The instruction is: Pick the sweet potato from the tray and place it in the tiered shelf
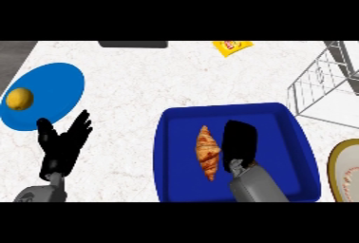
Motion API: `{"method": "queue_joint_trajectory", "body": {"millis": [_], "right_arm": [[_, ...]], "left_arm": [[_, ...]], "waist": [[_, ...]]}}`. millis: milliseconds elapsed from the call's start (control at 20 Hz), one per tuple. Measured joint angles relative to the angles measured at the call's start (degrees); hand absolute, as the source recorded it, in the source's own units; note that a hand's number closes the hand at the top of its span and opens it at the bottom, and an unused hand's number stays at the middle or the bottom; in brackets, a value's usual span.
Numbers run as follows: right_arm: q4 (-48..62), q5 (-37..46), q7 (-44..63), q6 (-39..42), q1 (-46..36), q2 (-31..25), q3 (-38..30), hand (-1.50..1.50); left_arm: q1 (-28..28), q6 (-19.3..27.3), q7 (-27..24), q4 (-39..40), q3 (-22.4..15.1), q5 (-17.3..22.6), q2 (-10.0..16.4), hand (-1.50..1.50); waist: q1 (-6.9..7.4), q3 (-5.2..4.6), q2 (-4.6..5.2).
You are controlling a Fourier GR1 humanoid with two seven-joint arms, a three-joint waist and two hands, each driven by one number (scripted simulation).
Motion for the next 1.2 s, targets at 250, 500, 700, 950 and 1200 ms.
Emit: {"method": "queue_joint_trajectory", "body": {"millis": [250,500,700,950,1200], "right_arm": [[-4.57,-4.60,-7.08,-1.23,2.81,-1.98,-1.72,1.50],[-13.01,-19.89,-20.32,1.31,9.15,-6.90,-9.43,1.50],[-22.83,-29.03,-27.69,3.56,14.19,-11.57,-15.77,1.50],[-38.75,-35.67,-27.04,6.33,16.49,-14.56,-22.54,1.50],[-53.71,-41.95,-19.47,10.23,15.78,-17.23,-31.87,1.50]], "left_arm": [[0.79,-0.54,0.45,-0.72,0.57,0.36,-0.04,0.00],[2.09,-0.38,1.01,-2.27,1.12,0.71,0.25,0.00],[2.84,0.11,1.24,-3.27,0.98,0.28,0.02,0.00],[3.00,-0.43,0.62,-2.67,1.62,0.35,0.27,0.00],[3.16,-0.66,0.77,-2.98,1.93,0.39,0.35,0.00]], "waist": [[-0.49,0.11,0.11],[-1.61,0.63,0.62],[-2.00,0.73,0.76],[-2.18,0.77,0.73],[-2.09,0.70,0.77]]}}
